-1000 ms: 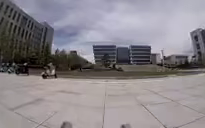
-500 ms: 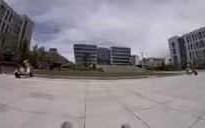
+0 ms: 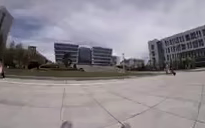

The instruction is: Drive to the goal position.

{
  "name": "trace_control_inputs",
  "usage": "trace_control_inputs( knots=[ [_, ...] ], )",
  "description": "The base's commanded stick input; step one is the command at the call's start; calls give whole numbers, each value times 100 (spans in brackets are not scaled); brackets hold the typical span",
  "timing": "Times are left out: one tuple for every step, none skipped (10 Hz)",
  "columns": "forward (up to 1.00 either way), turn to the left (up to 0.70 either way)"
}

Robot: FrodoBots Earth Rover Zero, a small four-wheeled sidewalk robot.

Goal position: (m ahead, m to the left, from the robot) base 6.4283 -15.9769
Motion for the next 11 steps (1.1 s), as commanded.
trace_control_inputs(
  knots=[
    [70,-34],
    [70,-34],
    [70,-34],
    [70,-34],
    [70,-34],
    [70,-34],
    [70,-32],
    [70,-21],
    [70,-1],
    [70,0],
    [70,0]
  ],
)
